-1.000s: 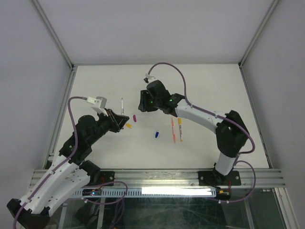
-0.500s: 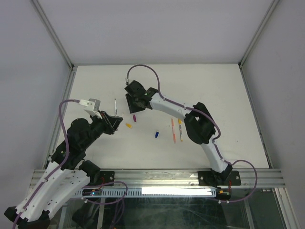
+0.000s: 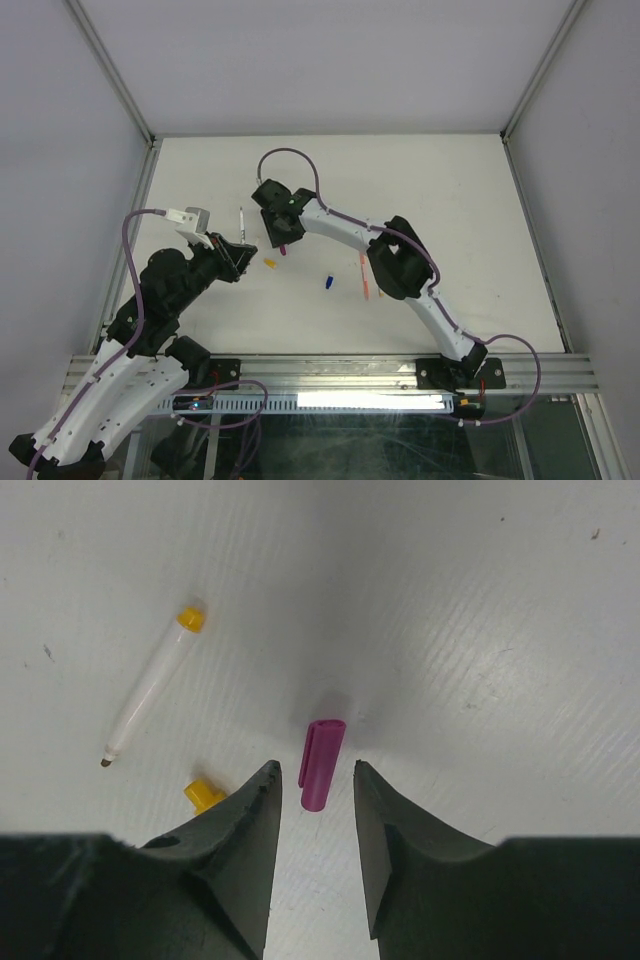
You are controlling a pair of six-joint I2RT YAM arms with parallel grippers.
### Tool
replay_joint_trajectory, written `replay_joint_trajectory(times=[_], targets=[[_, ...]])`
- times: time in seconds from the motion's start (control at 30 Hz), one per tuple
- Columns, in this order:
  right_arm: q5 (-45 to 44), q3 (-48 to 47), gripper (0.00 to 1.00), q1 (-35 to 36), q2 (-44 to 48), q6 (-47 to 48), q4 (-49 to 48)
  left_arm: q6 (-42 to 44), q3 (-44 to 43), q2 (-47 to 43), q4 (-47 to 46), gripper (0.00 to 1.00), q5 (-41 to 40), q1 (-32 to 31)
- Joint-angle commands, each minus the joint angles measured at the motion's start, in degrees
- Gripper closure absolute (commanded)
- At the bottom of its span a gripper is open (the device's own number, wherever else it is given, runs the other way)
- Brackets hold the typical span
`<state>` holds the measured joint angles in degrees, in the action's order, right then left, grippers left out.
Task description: Insert the pens into the pen caps
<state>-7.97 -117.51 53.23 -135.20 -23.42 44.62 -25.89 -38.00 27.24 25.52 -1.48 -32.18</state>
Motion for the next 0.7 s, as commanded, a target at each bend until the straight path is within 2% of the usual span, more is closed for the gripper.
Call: replay_joint_trajectory(times=[0.0,0.4,0.53,0.67], targets=[[-0.7,-3.6,0.63,0.4,-0.9,0.9,1.2,1.0,-1.5,-0.4,-1.3,1.00,-0.2,0.1],[-2.3,-7.6,0.68,1.4,-6.3,2.3,5.6,0.8,-1.2,-0.7,-1.9,1.00,-0.6,0.1],[-2.2,-8.8,0.74,1.4,-7.9,2.8,7.4,0.8,-1.3,-0.7,-1.9,1.00,-0.6,0.1],[-2.1,-8.4,0.86,1.3,-8.0,3.1,8.6,0.8,-1.2,-0.5,-1.9,1.00,-0.6,0.1]])
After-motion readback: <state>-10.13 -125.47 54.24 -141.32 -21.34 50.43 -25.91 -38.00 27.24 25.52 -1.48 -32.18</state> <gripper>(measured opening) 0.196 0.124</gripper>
